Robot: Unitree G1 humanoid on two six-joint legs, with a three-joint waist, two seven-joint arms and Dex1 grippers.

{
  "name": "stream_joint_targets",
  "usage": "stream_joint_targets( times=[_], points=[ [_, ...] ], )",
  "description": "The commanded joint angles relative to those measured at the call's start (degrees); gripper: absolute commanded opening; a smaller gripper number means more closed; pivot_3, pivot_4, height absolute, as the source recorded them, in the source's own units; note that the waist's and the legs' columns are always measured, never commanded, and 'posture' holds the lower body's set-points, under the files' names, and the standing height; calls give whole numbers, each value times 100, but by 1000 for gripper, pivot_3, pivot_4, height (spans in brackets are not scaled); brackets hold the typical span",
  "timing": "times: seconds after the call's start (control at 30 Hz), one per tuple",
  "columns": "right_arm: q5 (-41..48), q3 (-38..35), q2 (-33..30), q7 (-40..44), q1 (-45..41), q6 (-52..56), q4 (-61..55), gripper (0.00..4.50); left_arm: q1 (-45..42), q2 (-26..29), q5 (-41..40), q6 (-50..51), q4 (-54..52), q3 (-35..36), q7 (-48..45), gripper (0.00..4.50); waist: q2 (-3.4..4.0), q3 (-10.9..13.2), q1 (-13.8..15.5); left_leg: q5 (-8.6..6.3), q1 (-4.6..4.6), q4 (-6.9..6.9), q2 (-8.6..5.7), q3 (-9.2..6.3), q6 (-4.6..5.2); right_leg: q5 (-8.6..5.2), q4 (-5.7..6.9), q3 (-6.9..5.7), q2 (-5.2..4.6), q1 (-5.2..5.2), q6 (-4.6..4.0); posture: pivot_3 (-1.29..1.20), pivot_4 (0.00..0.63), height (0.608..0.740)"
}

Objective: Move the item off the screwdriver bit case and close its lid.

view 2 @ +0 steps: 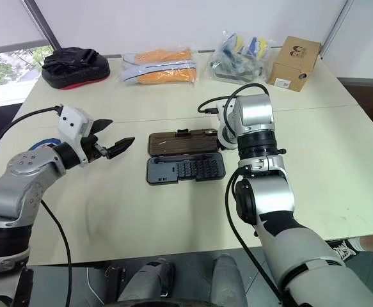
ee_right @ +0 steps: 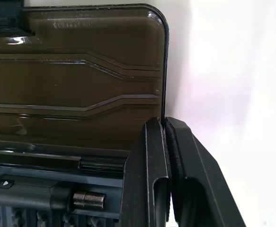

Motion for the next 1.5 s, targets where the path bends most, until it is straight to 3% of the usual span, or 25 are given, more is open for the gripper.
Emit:
stream_joint_targets(
  times=[0.03, 0.17, 0.3, 0.57, 0.77, 1.07, 1.5],
  points=[
    [211, -47, 99, -56, 75, 115, -186, 74, -102, 75, 35, -118, -69, 54, -18, 4500, 0, 0, -2, 0, 0, 0, 0, 0, 0, 0, 0, 0, 0, 0, 0, 0, 150, 740],
    [696, 476, -19, 195, 196, 115, -351, 74, -120, 71, 45, -132, -48, 62, -15, 4500, 0, 0, -12, 0, 0, 0, 1, 0, 0, 0, 0, 1, 1, 0, 0, 0, 150, 740],
    [2107, 1932, -731, 871, 327, 115, -648, 74, -129, 76, 63, -153, -40, 51, -21, 4500, 0, 0, -45, 0, 0, -1, 2, 1, 0, 0, -1, 1, 1, -1, 0, 0, 150, 740],
    [4034, 2850, -1583, 225, 225, 115, -585, 74, -135, 68, 71, -162, -54, 44, -10, 4500, -1, 0, -45, 0, 0, -3, 1, 1, 0, 0, -4, 0, 1, 0, 0, 0, 150, 740],
    [5056, 2720, -1933, -912, 194, 115, -334, 74, -118, 56, 88, -165, -86, 23, 9, 4500, -1, 0, 29, 0, 0, -2, 1, 3, 0, 0, -5, 0, 0, 0, 0, 0, 150, 740],
    [6544, 1832, -2255, -3359, 796, 115, -399, 74, -151, 1, 163, -205, -44, -39, -21, 4500, -4, -2, 203, 0, -1, 13, -3, 3, 1, 0, -7, 0, -1, 11, 0, 0, 150, 740],
    [9528, 1839, -3015, -5891, 1616, 115, -964, 74, -293, 36, 183, -297, 124, -112, -101, 4500, -6, -2, 330, 0, -1, 19, -7, 2, 2, 0, -21, -2, -2, 30, 0, 0, 150, 740]
  ],
)
